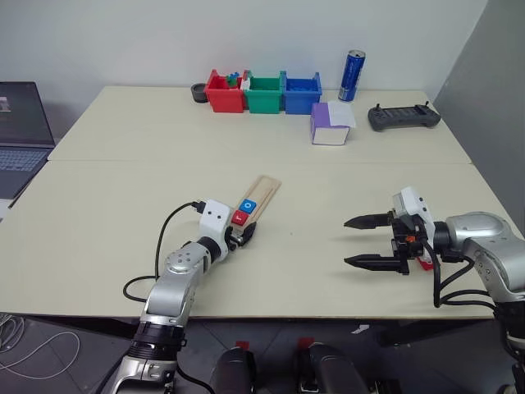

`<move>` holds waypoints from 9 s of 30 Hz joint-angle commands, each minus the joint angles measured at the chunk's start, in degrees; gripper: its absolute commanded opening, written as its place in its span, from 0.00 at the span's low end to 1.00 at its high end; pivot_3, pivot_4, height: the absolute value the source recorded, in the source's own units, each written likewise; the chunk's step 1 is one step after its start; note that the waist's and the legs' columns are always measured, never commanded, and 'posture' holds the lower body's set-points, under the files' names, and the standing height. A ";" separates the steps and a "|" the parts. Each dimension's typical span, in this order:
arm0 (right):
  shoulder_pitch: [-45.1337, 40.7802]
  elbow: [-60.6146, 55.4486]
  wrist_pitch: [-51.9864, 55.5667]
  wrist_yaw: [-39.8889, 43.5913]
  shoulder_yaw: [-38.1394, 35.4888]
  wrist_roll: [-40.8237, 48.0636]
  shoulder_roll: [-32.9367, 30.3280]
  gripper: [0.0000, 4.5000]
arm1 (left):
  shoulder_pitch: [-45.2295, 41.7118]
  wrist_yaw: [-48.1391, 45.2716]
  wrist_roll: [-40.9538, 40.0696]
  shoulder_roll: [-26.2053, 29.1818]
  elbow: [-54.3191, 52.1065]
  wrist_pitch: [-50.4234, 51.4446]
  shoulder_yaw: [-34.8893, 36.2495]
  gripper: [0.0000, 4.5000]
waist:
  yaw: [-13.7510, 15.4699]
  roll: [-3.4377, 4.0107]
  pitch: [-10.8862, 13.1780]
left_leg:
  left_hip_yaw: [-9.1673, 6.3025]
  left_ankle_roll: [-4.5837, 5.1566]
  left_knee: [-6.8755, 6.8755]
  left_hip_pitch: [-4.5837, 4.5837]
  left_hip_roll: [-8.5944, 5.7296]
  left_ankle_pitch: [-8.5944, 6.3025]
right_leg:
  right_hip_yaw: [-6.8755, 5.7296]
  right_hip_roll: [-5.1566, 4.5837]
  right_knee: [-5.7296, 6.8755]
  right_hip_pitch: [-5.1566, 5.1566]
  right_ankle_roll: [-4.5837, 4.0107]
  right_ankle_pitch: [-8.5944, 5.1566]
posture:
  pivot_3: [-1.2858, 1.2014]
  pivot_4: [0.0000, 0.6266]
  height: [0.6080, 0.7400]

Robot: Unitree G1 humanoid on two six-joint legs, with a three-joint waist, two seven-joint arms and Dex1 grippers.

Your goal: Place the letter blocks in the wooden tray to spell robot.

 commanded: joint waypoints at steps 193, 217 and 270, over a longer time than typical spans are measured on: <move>27.10 -38.47 29.32 -67.01 -12.95 -12.28 30.57 0.32 | -14.04 -67.38 -39.67 33.89 36.74 -45.46 -13.47 1.00 | -0.43 -0.33 -0.28 | -0.14 -0.03 0.03 -0.20 0.04 0.03 | -0.07 0.07 0.03 -0.16 0.03 0.00 | 0.52 0.24 1.00; 21.03 -27.83 25.36 -41.45 -22.85 -4.44 6.98 0.99 | -13.82 -67.38 -39.00 33.78 36.83 -44.98 -12.02 1.00 | -0.34 -0.34 -0.28 | -0.10 0.03 0.10 -0.22 -0.03 0.00 | -0.04 0.03 -0.03 -0.12 0.06 0.02 | 0.52 0.24 1.00; -12.41 6.89 -8.04 2.86 14.43 -24.26 -0.79 0.32 | -5.23 -67.38 -37.52 34.46 22.86 -38.86 -3.65 1.00 | -0.29 -0.15 -0.17 | 0.04 0.00 0.15 -0.03 0.17 0.01 | 0.02 0.14 0.14 -0.11 -0.11 -0.04 | 0.52 0.24 1.00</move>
